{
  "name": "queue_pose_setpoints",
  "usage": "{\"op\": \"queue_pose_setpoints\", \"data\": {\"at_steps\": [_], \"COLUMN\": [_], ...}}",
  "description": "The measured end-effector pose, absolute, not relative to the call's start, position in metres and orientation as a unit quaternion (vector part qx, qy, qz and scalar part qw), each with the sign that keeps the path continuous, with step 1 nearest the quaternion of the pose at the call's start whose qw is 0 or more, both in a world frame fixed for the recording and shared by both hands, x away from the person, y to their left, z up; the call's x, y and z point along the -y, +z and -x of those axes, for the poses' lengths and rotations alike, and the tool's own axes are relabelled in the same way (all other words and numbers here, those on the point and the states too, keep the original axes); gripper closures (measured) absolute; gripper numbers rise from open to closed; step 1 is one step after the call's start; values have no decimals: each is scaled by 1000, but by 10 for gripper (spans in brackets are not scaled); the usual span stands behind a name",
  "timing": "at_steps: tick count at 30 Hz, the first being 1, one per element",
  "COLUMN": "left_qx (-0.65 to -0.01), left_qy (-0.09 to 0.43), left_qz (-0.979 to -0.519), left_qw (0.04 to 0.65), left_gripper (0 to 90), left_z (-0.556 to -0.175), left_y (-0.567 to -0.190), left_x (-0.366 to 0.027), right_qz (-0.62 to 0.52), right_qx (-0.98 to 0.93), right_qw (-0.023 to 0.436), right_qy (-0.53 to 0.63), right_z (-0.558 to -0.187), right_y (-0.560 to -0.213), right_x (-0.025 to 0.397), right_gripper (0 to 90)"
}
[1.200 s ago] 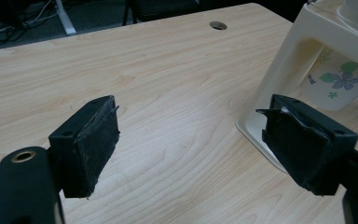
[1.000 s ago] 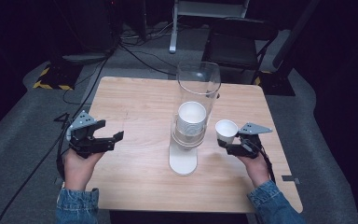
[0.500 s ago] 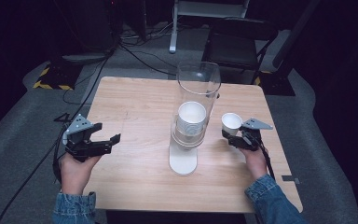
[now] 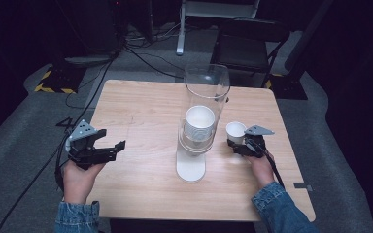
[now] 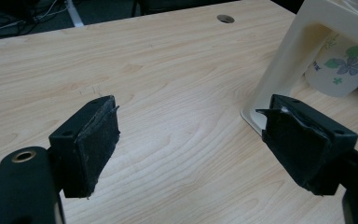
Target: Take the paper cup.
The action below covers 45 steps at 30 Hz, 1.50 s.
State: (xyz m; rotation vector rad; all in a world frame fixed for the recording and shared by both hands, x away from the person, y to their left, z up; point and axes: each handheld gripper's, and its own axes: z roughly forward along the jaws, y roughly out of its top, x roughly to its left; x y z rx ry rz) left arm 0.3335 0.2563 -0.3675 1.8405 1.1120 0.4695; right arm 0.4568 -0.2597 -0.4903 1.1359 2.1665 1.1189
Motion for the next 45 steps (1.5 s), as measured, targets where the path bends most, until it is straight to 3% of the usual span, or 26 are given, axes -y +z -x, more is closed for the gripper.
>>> {"op": "queue_pose_setpoints", "data": {"at_steps": [10, 22, 33, 38, 45], "left_qx": [-450, -448, -444, -442, -434], "left_qy": [189, 187, 184, 178, 175], "left_qz": [-746, -748, -751, -754, -761], "left_qw": [453, 453, 453, 453, 449], "left_gripper": [183, 183, 182, 181, 179], "left_z": [-334, -336, -338, -337, -339], "left_y": [-367, -367, -367, -367, -368], "left_x": [-256, -255, -253, -255, -250], "right_qz": [-410, -397, -387, -365, -354], "right_qx": [-793, -797, -779, -770, -764], "right_qw": [201, 203, 208, 218, 197], "right_qy": [402, 407, 448, 475, 503], "right_z": [-458, -453, -439, -423, -405], "right_y": [-495, -481, -444, -410, -379], "right_x": [259, 261, 283, 291, 300], "right_gripper": [286, 53, 47, 48, 63]}}
